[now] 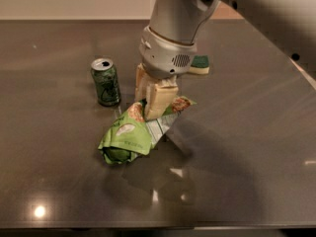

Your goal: Pick green rice chip bag

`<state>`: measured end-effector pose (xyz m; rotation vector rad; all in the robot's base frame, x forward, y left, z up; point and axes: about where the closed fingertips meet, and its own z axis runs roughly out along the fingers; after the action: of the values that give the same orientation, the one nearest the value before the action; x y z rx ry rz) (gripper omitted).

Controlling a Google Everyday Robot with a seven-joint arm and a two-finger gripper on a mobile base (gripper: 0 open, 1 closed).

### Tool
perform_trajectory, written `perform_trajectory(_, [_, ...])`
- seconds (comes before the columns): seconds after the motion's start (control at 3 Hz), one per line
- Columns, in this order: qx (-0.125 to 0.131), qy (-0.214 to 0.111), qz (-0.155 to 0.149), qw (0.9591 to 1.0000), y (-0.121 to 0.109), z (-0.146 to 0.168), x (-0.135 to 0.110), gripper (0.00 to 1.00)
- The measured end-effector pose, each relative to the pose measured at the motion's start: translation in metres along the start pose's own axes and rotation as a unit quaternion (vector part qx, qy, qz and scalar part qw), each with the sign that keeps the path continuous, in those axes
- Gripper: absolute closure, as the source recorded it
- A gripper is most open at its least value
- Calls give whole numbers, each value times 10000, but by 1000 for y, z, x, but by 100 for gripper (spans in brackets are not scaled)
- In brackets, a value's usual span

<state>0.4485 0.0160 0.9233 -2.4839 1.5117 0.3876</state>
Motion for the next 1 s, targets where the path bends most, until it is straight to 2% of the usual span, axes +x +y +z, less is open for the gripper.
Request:
perform_trajectory(0.33, [271,-167,32,9995,-19,-39,4,100])
perform_trajectory(0.67, [658,-314,44,9973,-40,-74,5,100])
perform_trajectory(1.0, [948,-376,26,9948,-52,-84,1,100])
